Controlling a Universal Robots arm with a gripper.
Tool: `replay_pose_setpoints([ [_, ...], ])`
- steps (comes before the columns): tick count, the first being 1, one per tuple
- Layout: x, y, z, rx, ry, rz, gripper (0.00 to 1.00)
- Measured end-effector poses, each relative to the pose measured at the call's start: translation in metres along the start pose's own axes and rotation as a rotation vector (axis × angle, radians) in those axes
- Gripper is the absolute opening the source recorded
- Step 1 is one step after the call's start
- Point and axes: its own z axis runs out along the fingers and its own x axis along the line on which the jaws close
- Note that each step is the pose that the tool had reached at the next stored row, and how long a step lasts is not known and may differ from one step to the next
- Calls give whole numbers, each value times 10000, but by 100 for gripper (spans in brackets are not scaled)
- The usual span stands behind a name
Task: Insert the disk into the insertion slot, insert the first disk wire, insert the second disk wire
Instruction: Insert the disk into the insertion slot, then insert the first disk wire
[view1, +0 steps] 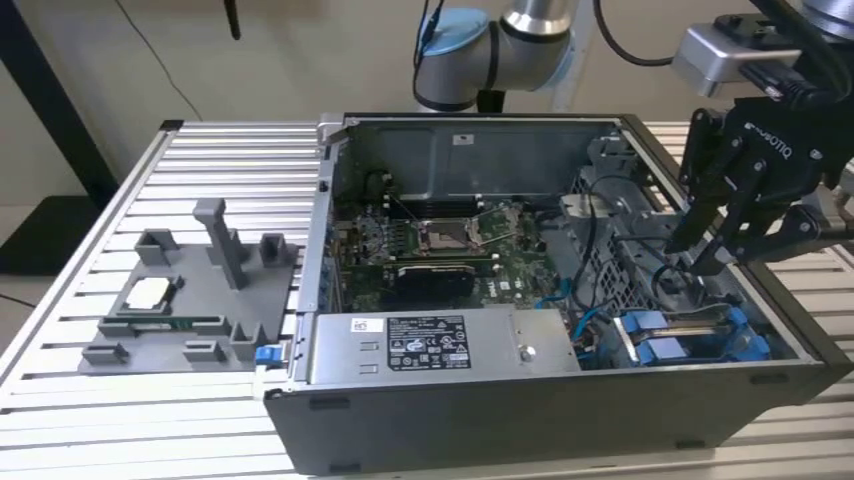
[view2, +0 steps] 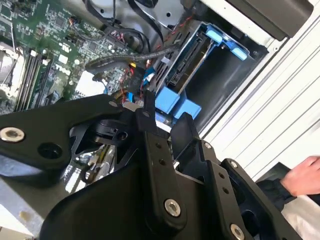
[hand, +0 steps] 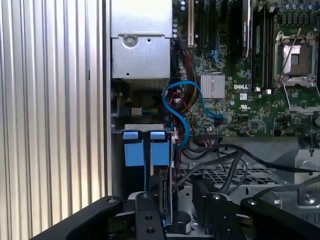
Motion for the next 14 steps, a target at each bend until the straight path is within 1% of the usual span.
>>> replay_pose_setpoints([
  [6, -68, 1, 29, 167, -156, -8, 40],
  [14, -149, 2, 87, 335, -297, -16, 40],
])
